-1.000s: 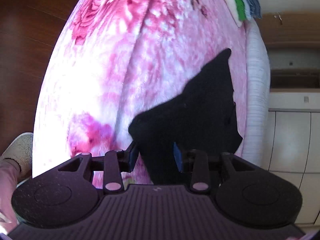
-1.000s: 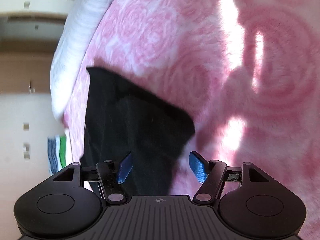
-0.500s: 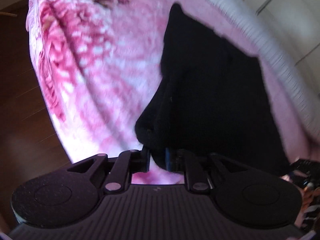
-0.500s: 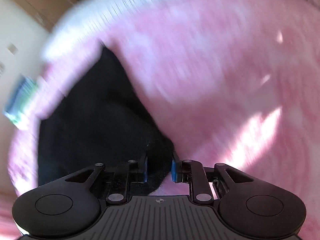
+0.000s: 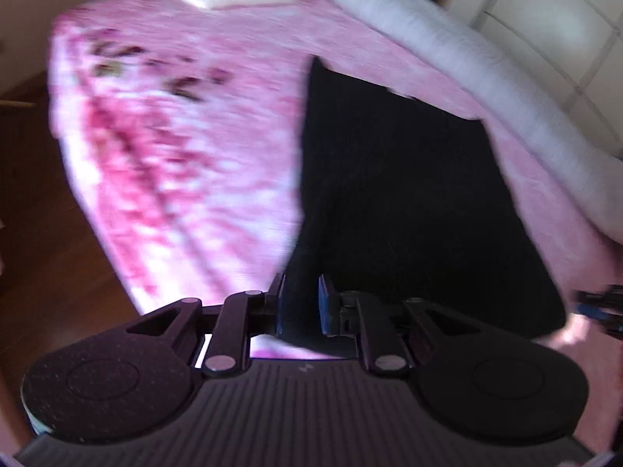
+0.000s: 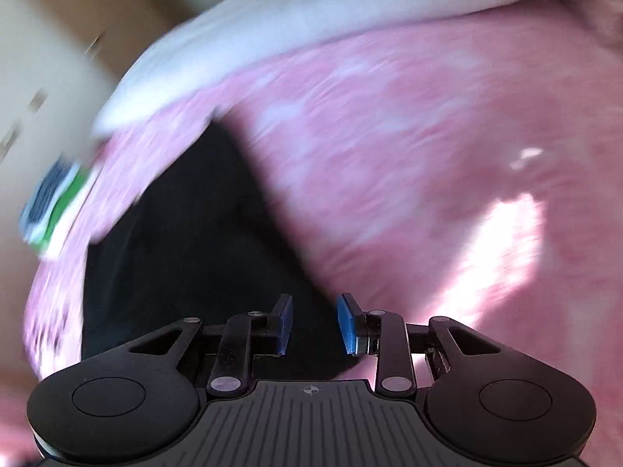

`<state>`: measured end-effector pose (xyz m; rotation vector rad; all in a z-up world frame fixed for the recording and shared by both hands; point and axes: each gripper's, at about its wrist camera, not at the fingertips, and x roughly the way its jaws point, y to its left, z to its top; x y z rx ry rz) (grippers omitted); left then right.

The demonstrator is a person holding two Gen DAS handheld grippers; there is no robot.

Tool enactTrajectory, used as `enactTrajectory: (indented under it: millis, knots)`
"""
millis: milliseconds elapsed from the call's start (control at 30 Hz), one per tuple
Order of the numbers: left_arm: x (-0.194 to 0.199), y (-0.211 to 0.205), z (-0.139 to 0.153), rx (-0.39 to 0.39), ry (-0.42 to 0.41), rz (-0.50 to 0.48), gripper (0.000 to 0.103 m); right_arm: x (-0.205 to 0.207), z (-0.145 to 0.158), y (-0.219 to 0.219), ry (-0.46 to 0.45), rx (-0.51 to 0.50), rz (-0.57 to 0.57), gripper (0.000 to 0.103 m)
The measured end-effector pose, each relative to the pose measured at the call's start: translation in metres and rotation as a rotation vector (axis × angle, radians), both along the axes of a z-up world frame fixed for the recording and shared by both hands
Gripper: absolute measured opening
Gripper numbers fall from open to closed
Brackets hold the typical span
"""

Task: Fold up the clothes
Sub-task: 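Grasp the folded edge of the skirt with both grippers, then lift the folded skirt with both grippers and fold it over again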

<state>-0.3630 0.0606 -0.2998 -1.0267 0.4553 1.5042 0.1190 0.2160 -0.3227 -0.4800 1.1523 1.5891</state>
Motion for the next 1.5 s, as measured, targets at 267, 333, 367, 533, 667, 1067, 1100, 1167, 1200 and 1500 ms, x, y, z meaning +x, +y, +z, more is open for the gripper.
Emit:
enactTrajectory:
  millis: [267, 333, 367, 533, 667, 1067, 1100, 1167, 1200, 1500]
  knots:
    - [0.015, 0.031, -0.051, -0.086, 0.108, -0.178, 0.006, -0.025, -0.03, 0.004, -0.204, -0.026, 0.138, 0.0]
    - [0.018, 0.036, -0.037, -0.074, 0.139, -0.193, 0.007, -0.028, -0.014, 0.006, -0.248, 0.009, 0.147, 0.0]
    - [0.021, 0.038, -0.029, -0.058, 0.16, -0.205, 0.007, -0.031, -0.006, 0.007, -0.267, 0.029, 0.154, 0.0]
    - [0.041, 0.078, -0.019, 0.012, 0.232, -0.256, 0.007, -0.069, 0.001, 0.026, -0.304, 0.15, 0.27, 0.003]
    - [0.053, 0.124, -0.041, 0.032, 0.261, -0.298, 0.011, -0.115, -0.019, 0.048, -0.384, 0.234, 0.411, 0.004]
    - [0.04, 0.088, -0.039, 0.012, 0.37, -0.452, 0.021, -0.105, -0.029, 0.041, -0.494, 0.214, 0.571, 0.02]
    - [0.042, 0.073, -0.036, 0.013, 0.411, -0.486, 0.026, -0.101, -0.024, 0.03, -0.525, 0.234, 0.607, 0.03]
    - [0.05, 0.043, -0.033, 0.001, 0.504, -0.565, 0.033, -0.09, -0.019, -0.001, -0.602, 0.285, 0.697, 0.066]
    - [0.054, 0.029, -0.034, -0.009, 0.546, -0.604, 0.033, -0.086, -0.016, -0.017, -0.643, 0.308, 0.745, 0.066]
    - [0.085, -0.03, -0.067, 0.002, 0.895, -0.902, 0.034, -0.072, -0.059, -0.119, -1.059, 0.501, 1.194, 0.066]
